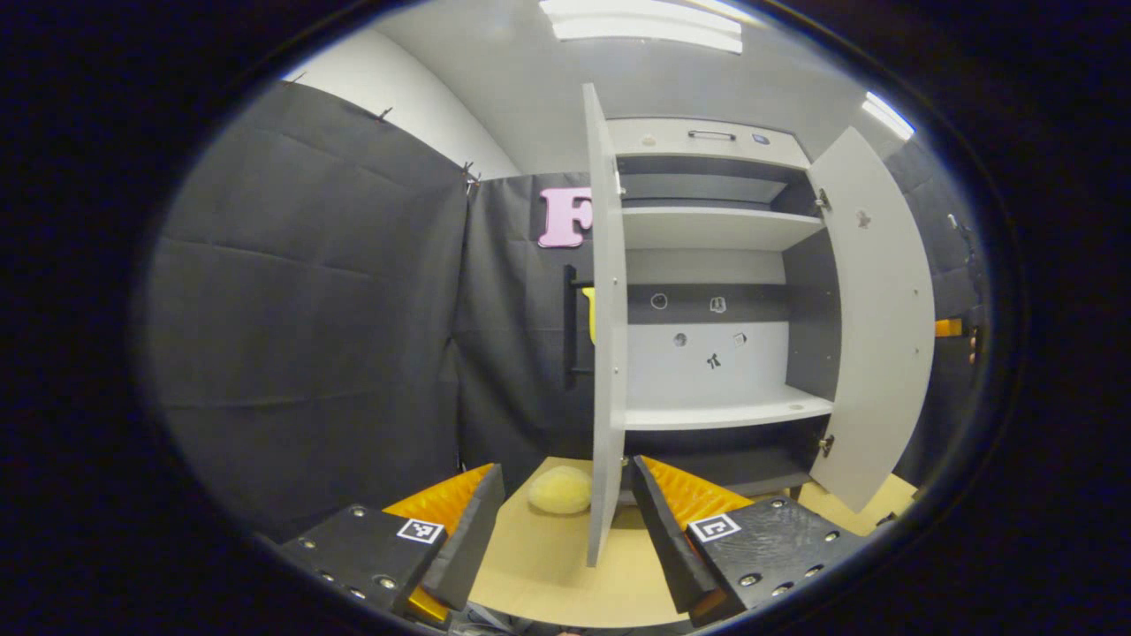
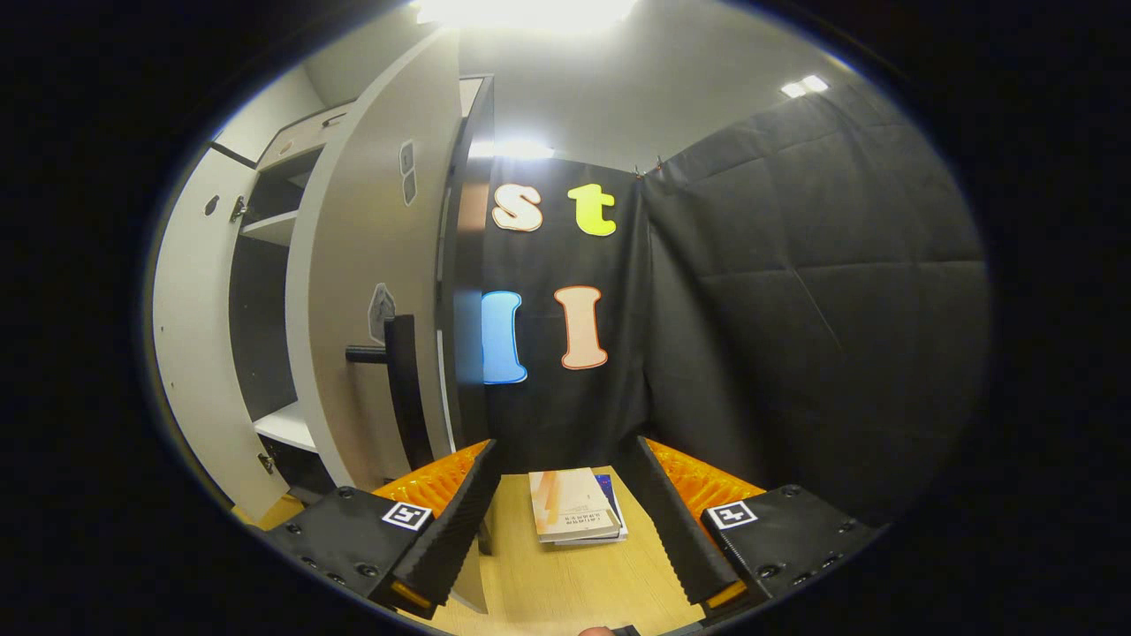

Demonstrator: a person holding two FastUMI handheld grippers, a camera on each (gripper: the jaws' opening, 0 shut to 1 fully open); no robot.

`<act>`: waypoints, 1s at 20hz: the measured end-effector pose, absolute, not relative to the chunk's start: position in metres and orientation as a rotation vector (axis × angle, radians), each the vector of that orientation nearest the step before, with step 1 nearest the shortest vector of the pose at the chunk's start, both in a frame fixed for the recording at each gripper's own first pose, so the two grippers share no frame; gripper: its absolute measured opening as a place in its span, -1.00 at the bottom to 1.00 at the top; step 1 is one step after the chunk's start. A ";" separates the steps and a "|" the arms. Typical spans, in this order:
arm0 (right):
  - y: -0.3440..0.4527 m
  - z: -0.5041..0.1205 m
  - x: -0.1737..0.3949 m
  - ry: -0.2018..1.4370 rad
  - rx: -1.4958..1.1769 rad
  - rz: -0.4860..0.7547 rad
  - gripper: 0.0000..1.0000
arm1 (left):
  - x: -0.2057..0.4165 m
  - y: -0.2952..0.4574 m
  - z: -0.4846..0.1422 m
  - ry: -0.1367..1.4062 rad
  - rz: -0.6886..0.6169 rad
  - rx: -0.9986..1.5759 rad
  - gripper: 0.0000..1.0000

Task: Grasp the bottle in the cabinet with the left hand and place it on the coaster, then close the right door with the right hand and the left door with the left hand.

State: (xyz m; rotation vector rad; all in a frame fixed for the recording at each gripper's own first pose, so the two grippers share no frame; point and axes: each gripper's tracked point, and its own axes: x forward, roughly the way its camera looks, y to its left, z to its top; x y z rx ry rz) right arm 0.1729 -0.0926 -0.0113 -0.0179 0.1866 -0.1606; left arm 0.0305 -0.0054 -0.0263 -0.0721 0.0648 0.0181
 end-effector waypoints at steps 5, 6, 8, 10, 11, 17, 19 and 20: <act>-0.081 -0.010 0.179 0.179 -0.047 -0.184 0.91 | 0.042 0.029 -0.029 0.068 0.054 -0.063 0.70; -0.080 -0.011 0.178 0.182 -0.043 -0.183 0.90 | 0.046 0.034 -0.030 0.070 0.056 -0.064 0.70; -0.075 -0.012 0.176 0.188 -0.029 -0.177 0.90 | 0.053 0.041 -0.030 0.069 0.054 -0.069 0.72; -0.072 -0.011 0.176 0.187 -0.043 -0.201 0.77 | 0.061 0.047 -0.031 0.067 0.051 -0.073 0.66; -0.070 -0.010 0.175 0.187 -0.050 -0.211 0.87 | 0.065 0.048 -0.032 0.065 0.047 -0.077 0.67; -0.036 -0.009 0.170 0.184 -0.068 -0.175 0.77 | 0.080 0.054 -0.039 0.065 0.019 -0.091 0.72; -0.026 -0.007 0.169 0.172 -0.087 -0.168 0.87 | 0.084 0.056 -0.041 0.062 0.011 -0.101 0.72; -0.022 -0.006 0.169 0.167 -0.095 -0.169 0.87 | 0.086 0.058 -0.042 0.065 0.010 -0.106 0.72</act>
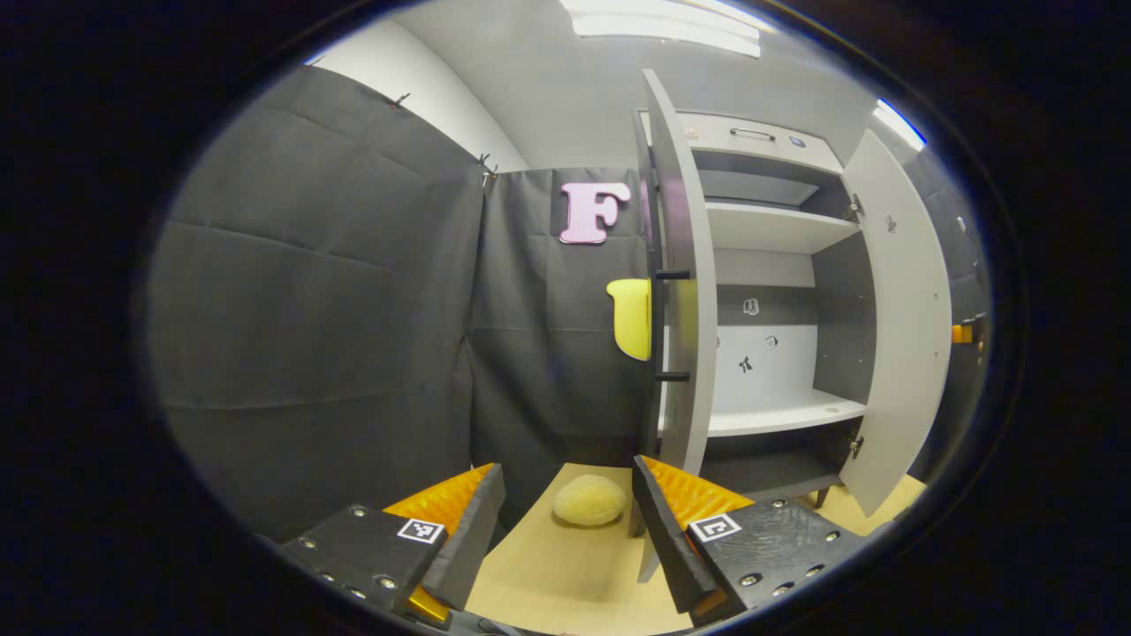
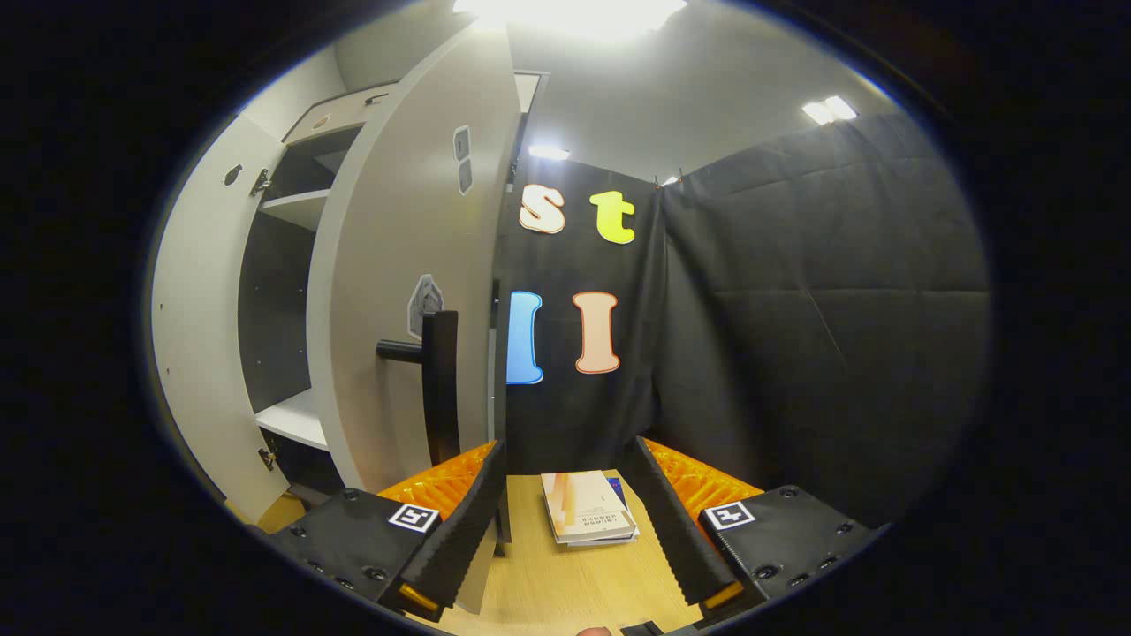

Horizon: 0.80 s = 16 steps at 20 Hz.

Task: Grasp the bottle in the cabinet with the left hand and place it on the coaster, then close the right door with the right hand and the left door with the left hand.

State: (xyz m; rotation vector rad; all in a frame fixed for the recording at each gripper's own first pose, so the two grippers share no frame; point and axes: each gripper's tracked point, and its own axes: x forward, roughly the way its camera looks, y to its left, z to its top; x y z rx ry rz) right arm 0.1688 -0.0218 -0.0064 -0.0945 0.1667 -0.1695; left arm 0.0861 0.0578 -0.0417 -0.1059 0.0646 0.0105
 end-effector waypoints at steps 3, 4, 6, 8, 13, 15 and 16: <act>-0.014 -0.006 0.169 0.166 -0.091 -0.178 0.87 | 0.091 0.064 -0.044 0.065 0.004 -0.107 0.70; -0.012 -0.006 0.168 0.167 -0.086 -0.179 0.87 | 0.093 0.065 -0.045 0.064 0.002 -0.107 0.70; -0.005 -0.007 0.168 0.171 -0.079 -0.172 0.87 | 0.095 0.068 -0.046 0.063 -0.002 -0.113 0.66; 0.002 -0.007 0.169 0.172 -0.076 -0.161 0.87 | 0.096 0.070 -0.046 0.063 -0.008 -0.116 0.70; 0.028 -0.009 0.174 0.172 -0.052 -0.114 0.87 | 0.096 0.078 -0.045 0.058 -0.010 -0.111 0.72; 0.038 -0.009 0.177 0.170 -0.045 -0.097 0.87 | 0.096 0.083 -0.046 0.058 -0.004 -0.106 0.69; 0.040 -0.010 0.180 0.169 -0.053 -0.096 0.87 | 0.097 0.086 -0.046 0.060 0.002 -0.104 0.70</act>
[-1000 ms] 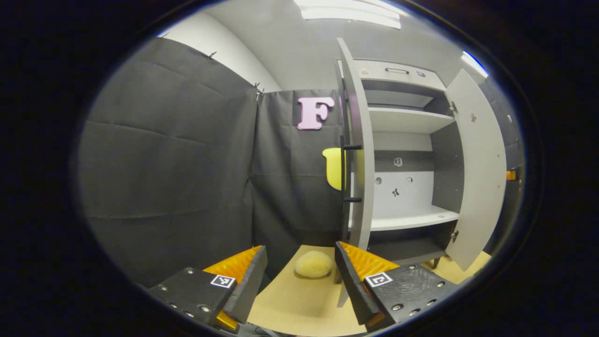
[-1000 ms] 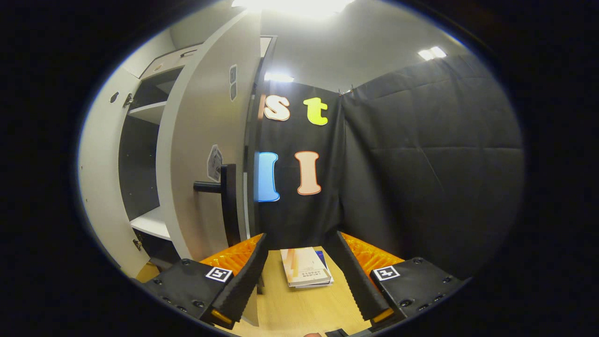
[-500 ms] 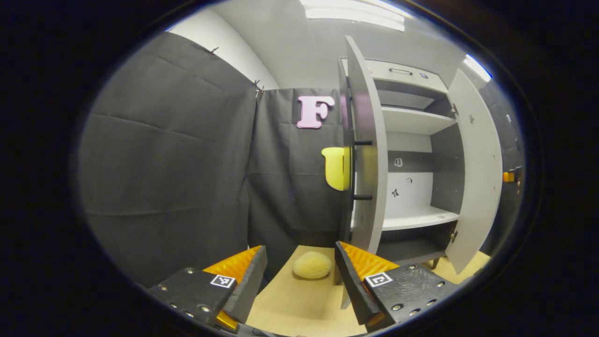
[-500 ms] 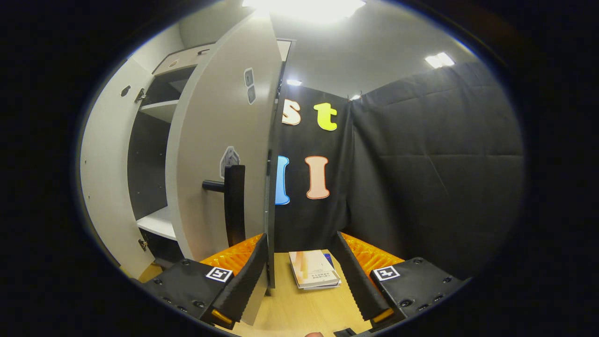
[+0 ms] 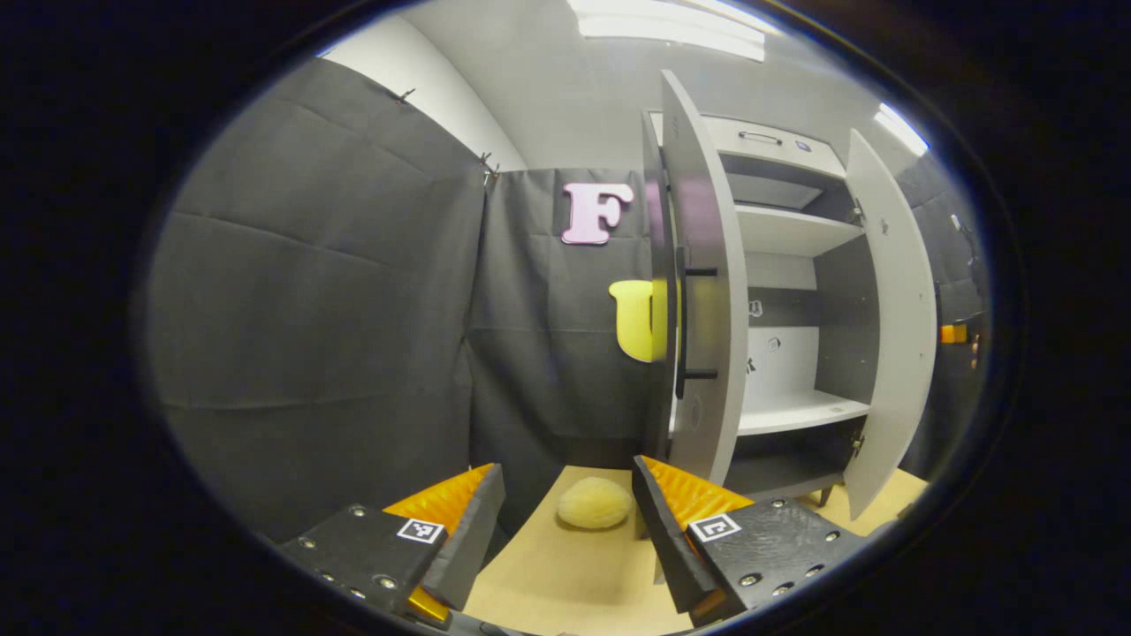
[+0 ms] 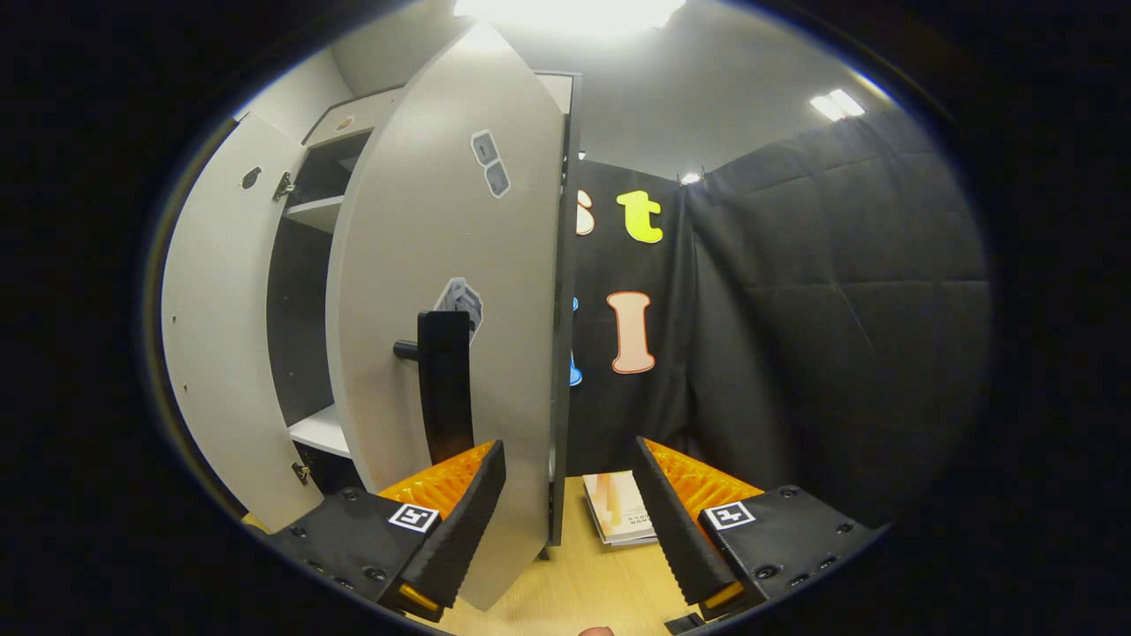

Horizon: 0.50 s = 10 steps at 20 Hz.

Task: Grasp the bottle in the cabinet with the left hand and place it on the coaster, then close the right door with the right hand and the left door with the left hand.

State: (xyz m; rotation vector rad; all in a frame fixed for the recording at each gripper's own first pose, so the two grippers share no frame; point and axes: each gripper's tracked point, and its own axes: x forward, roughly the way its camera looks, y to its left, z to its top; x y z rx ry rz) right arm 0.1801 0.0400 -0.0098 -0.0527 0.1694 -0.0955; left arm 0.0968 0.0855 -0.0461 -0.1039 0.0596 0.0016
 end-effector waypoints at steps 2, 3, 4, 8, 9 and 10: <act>0.047 -0.009 0.184 0.168 -0.062 -0.088 0.87 | 0.094 0.091 -0.047 0.065 0.012 -0.104 0.70; 0.051 -0.009 0.186 0.171 -0.063 -0.082 0.87 | 0.094 0.094 -0.048 0.068 0.017 -0.105 0.70; 0.055 -0.011 0.188 0.173 -0.058 -0.075 0.87 | 0.092 0.097 -0.048 0.068 0.024 -0.104 0.67; 0.076 -0.014 0.198 0.179 -0.022 -0.033 0.87 | 0.090 0.103 -0.050 0.074 0.039 -0.099 0.72; 0.082 -0.014 0.202 0.180 -0.023 -0.020 0.87 | 0.089 0.104 -0.049 0.076 0.043 -0.100 0.72; 0.089 -0.017 0.205 0.184 -0.024 -0.007 0.89 | 0.088 0.105 -0.049 0.078 0.045 -0.101 0.66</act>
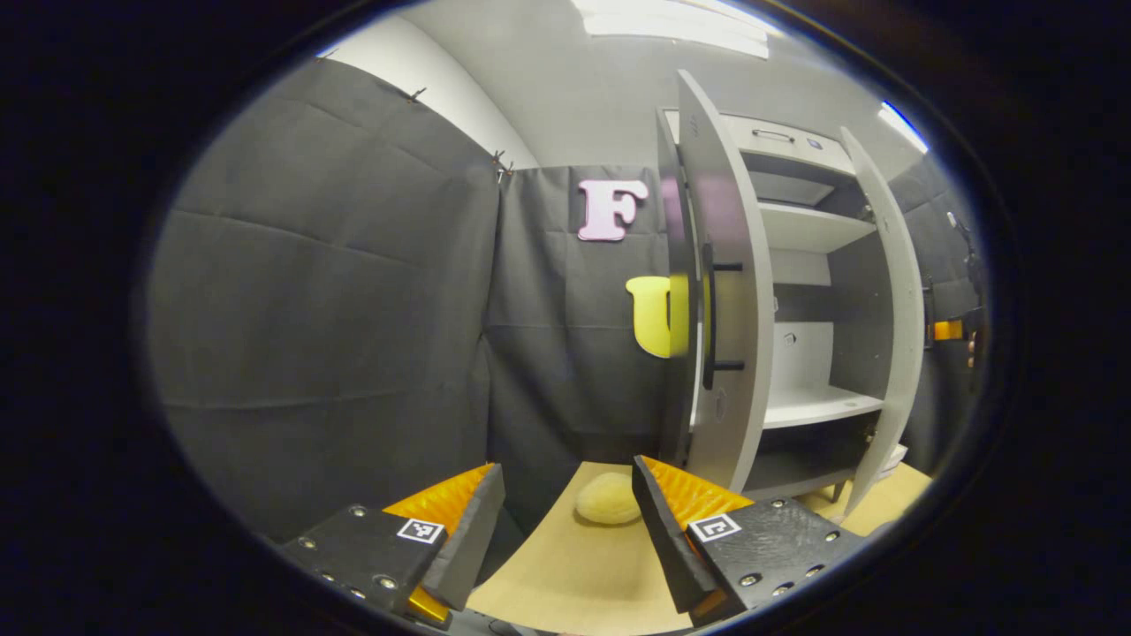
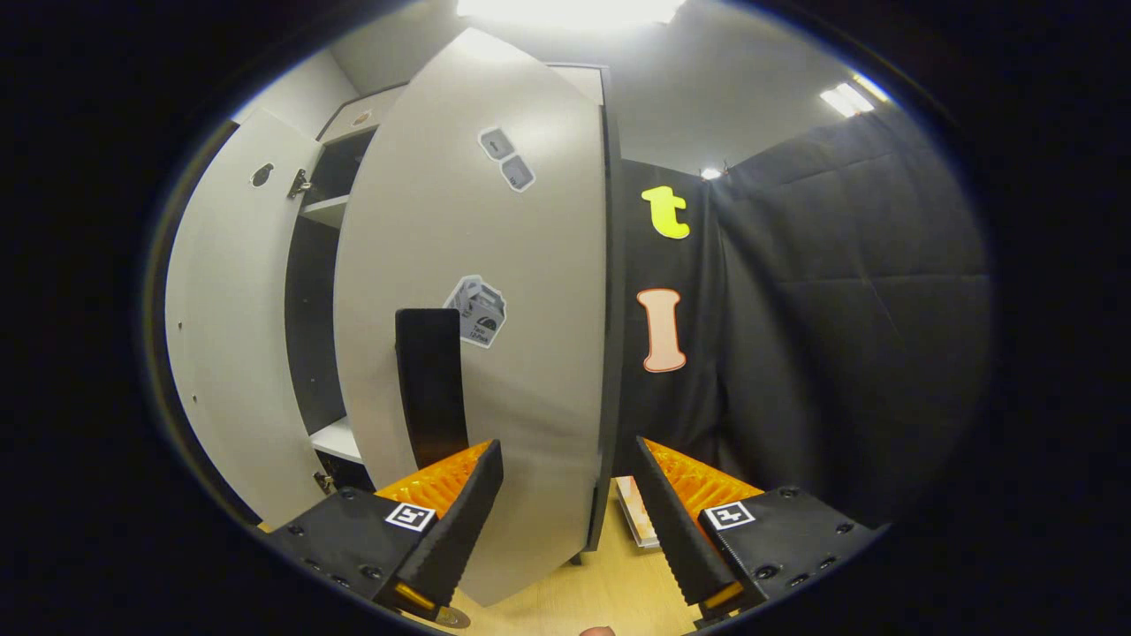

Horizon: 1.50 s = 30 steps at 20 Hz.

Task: Grasp the bottle in the cabinet with the left hand and place it on the coaster, then close the right door with the right hand and the left door with the left hand.

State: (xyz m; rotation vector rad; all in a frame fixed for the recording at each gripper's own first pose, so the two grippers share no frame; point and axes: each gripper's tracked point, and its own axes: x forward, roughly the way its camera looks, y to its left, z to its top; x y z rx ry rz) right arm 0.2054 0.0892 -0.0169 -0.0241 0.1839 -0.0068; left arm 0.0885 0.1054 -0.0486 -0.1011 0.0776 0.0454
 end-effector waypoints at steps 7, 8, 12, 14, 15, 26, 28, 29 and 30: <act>0.124 -0.024 0.229 0.192 -0.056 0.039 0.89 | 0.078 0.122 -0.052 0.091 0.078 -0.092 0.70; 0.125 -0.023 0.229 0.191 -0.065 0.041 0.90 | 0.076 0.123 -0.052 0.093 0.081 -0.092 0.72; 0.122 -0.014 0.222 0.161 -0.074 0.036 0.92 | 0.083 0.127 -0.051 0.108 0.076 -0.101 0.72; 0.112 -0.008 0.213 0.142 -0.098 0.014 0.92 | 0.091 0.126 -0.047 0.110 0.062 -0.111 0.72; 0.107 -0.006 0.209 0.135 -0.111 0.003 0.92 | 0.096 0.124 -0.043 0.111 0.053 -0.115 0.72; 0.050 -0.036 0.152 0.178 -0.105 -0.093 0.92 | 0.174 0.096 0.010 0.099 -0.063 -0.122 0.67; 0.037 -0.040 0.142 0.185 -0.106 -0.119 0.92 | 0.187 0.089 0.020 0.095 -0.083 -0.134 0.72; 0.030 -0.041 0.137 0.187 -0.103 -0.130 0.92 | 0.192 0.085 0.025 0.092 -0.095 -0.142 0.69; 0.024 -0.043 0.133 0.189 -0.100 -0.140 0.92 | 0.199 0.081 0.031 0.088 -0.106 -0.148 0.69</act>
